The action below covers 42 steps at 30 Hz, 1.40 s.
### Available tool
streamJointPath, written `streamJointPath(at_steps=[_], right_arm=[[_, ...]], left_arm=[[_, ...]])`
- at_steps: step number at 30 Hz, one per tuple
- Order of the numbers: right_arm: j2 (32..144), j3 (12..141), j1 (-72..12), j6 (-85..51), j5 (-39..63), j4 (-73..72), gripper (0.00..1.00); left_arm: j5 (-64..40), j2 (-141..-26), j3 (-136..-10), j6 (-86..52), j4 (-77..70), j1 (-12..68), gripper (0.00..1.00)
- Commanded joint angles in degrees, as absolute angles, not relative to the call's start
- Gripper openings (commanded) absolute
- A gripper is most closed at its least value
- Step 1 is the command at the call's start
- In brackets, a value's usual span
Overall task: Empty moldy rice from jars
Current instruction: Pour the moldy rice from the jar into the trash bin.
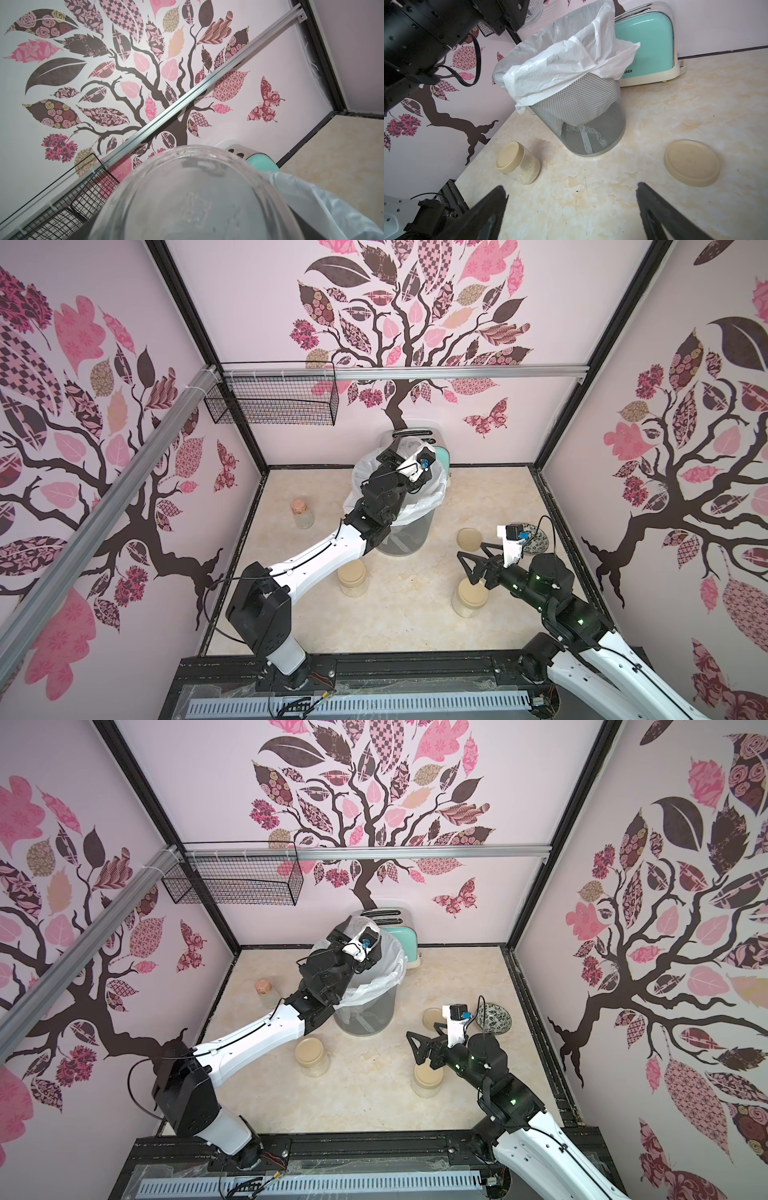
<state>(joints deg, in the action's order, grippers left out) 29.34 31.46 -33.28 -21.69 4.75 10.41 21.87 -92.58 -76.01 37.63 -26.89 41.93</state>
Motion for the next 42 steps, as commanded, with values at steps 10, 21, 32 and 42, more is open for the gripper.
streamJointPath(at_steps=[10,21,32,42], right_arm=[[29.18,32.65,-33.13,-21.53,5.19,11.58,0.99],[28.53,31.72,-33.13,-22.15,5.71,11.34,0.99],[28.47,31.08,-33.14,-22.78,5.59,10.52,0.99],[27.7,31.79,-33.13,-22.77,5.6,11.49,0.99]], left_arm=[[16.92,-87.55,-82.56,1.84,-13.86,36.11,0.66],[-5.18,-85.67,-84.63,-28.6,-7.89,24.81,0.66],[2.15,-83.78,-83.45,-11.36,-5.16,28.4,0.64],[4.66,-84.82,-84.4,-5.83,-3.42,28.04,0.65]])
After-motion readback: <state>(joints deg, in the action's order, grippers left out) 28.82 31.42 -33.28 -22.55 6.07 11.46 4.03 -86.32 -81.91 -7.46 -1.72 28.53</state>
